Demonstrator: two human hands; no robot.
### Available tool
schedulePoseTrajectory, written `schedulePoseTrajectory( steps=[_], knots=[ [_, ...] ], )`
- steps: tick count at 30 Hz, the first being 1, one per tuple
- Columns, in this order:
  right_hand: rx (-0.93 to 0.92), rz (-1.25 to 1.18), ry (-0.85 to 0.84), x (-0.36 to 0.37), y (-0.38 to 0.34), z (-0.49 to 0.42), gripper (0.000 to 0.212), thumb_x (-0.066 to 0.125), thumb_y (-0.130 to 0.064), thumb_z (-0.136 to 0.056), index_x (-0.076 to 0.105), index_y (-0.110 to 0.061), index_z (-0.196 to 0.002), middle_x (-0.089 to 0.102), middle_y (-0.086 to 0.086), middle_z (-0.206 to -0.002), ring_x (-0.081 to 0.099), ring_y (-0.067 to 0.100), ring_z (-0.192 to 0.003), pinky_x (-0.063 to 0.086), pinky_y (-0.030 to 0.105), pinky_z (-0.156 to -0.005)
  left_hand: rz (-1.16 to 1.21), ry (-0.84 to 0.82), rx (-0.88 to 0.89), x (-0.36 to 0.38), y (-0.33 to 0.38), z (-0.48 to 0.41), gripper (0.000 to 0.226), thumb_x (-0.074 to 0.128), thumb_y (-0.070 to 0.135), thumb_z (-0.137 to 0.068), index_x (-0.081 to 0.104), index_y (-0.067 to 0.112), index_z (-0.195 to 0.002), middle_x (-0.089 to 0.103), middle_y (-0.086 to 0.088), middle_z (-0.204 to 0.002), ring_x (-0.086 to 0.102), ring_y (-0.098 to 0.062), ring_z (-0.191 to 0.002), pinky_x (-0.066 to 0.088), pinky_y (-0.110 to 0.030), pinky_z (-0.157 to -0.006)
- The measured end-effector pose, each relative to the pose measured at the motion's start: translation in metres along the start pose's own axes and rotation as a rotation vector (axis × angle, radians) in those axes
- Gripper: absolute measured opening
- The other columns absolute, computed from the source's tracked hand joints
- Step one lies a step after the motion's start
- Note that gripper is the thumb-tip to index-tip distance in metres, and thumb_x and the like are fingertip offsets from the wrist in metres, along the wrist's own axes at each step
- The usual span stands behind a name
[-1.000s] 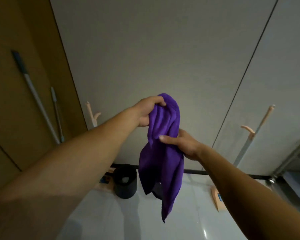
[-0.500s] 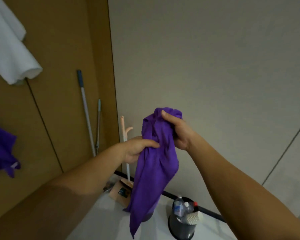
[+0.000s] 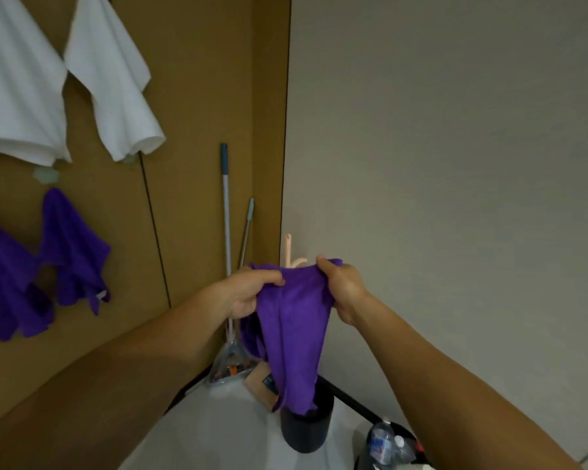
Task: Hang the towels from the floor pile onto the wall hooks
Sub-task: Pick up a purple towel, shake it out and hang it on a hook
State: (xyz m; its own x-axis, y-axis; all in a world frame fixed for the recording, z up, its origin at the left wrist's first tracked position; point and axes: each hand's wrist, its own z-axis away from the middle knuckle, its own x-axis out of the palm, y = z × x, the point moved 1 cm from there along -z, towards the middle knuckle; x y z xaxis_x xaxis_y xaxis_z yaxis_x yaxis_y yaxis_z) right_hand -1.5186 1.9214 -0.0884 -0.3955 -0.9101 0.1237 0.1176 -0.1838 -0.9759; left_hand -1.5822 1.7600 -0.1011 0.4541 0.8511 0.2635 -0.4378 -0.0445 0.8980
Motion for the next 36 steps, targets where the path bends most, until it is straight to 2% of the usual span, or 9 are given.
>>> schedulePoseTrajectory(
  steps=[5,13,16,18,20,23,26,32,36],
  knots=[
    [0.010,-0.153,-0.086,0.040,-0.019,-0.016,0.030,0.058,-0.030,-0.096,0.062,-0.001,-0.094,0.073,0.011,-0.080,0.072,0.020,-0.072,0.057,0.031,-0.059,-0.244,-0.045,-0.149,-0.051,0.011,0.014,0.050,0.089,0.033,-0.055,0.066,0.016,-0.096,0.063,0.001,-0.080,0.051,-0.007,-0.058,0.036,-0.019,-0.051],
    [0.061,-0.111,-0.571,0.122,-0.006,-0.016,0.033,0.059,-0.019,-0.094,0.062,0.000,-0.121,0.068,0.020,-0.114,0.067,0.031,-0.100,0.056,0.041,-0.089,0.000,0.006,-0.026,-0.104,0.030,0.025,0.051,0.073,0.034,-0.077,0.063,0.011,-0.122,0.068,-0.011,-0.117,0.063,-0.025,-0.110,0.049,-0.040,-0.098],
    [0.032,-0.077,-0.530,0.137,-0.007,-0.025,0.022,0.056,-0.015,-0.095,0.063,-0.003,-0.112,0.071,0.015,-0.094,0.067,0.024,-0.078,0.057,0.028,-0.062,0.177,0.070,0.037,-0.135,0.032,0.029,0.042,0.072,0.025,-0.079,0.067,0.006,-0.116,0.069,-0.013,-0.114,0.069,-0.023,-0.097,0.056,-0.036,-0.086],
    [0.035,-0.037,-0.494,0.145,-0.005,-0.032,0.014,0.052,-0.018,-0.098,0.060,-0.007,-0.098,0.063,0.006,-0.067,0.055,0.012,-0.051,0.033,0.019,-0.038,0.215,0.158,0.068,-0.156,0.035,0.032,0.033,0.069,0.022,-0.083,0.068,0.005,-0.111,0.070,-0.013,-0.111,0.068,-0.024,-0.093,0.055,-0.036,-0.086],
    [0.017,-0.032,-0.466,0.153,0.001,-0.040,0.017,0.051,-0.021,-0.099,0.059,-0.007,-0.098,0.063,0.002,-0.064,0.056,0.011,-0.048,0.034,0.020,-0.039,0.103,0.317,0.103,-0.175,0.036,0.035,0.021,0.063,0.021,-0.085,0.070,0.010,-0.101,0.071,-0.011,-0.100,0.065,-0.022,-0.083,0.053,-0.033,-0.078],
    [0.011,-0.154,-0.327,0.163,0.009,-0.054,0.032,0.051,-0.023,-0.099,0.058,0.001,-0.119,0.072,0.010,-0.100,0.070,0.019,-0.079,0.054,0.030,-0.063,0.000,0.518,0.149,-0.201,0.038,0.043,0.012,0.053,0.017,-0.085,0.065,0.016,-0.082,0.064,-0.004,-0.077,0.057,-0.018,-0.065,0.044,-0.025,-0.058],
    [0.071,-0.396,-0.270,0.164,0.009,-0.073,0.052,0.055,-0.021,-0.097,0.037,-0.003,-0.143,0.061,0.018,-0.125,0.067,0.021,-0.086,0.058,0.032,-0.063,0.006,0.669,0.176,-0.232,0.039,0.052,0.009,0.053,0.014,-0.085,0.062,0.014,-0.082,0.061,-0.003,-0.074,0.054,-0.016,-0.062,0.041,-0.024,-0.053],
    [0.133,-0.326,-0.548,0.164,-0.004,-0.103,0.023,0.061,-0.009,-0.086,0.063,-0.001,-0.107,0.068,0.015,-0.099,0.069,0.023,-0.083,0.058,0.034,-0.079,0.088,0.834,0.252,-0.265,0.050,0.065,0.013,0.052,0.019,-0.088,0.063,0.016,-0.095,0.063,-0.004,-0.083,0.058,-0.021,-0.071,0.044,-0.026,-0.057],
    [0.102,-0.067,-0.556,0.165,-0.014,-0.125,0.022,0.058,0.001,-0.087,0.065,0.005,-0.107,0.074,0.014,-0.089,0.073,0.022,-0.075,0.058,0.029,-0.059,0.075,0.911,0.309,-0.270,0.058,0.068,0.016,0.049,0.011,-0.088,0.064,0.014,-0.088,0.066,-0.003,-0.076,0.060,-0.015,-0.061,0.046,-0.023,-0.052]
  ],
)
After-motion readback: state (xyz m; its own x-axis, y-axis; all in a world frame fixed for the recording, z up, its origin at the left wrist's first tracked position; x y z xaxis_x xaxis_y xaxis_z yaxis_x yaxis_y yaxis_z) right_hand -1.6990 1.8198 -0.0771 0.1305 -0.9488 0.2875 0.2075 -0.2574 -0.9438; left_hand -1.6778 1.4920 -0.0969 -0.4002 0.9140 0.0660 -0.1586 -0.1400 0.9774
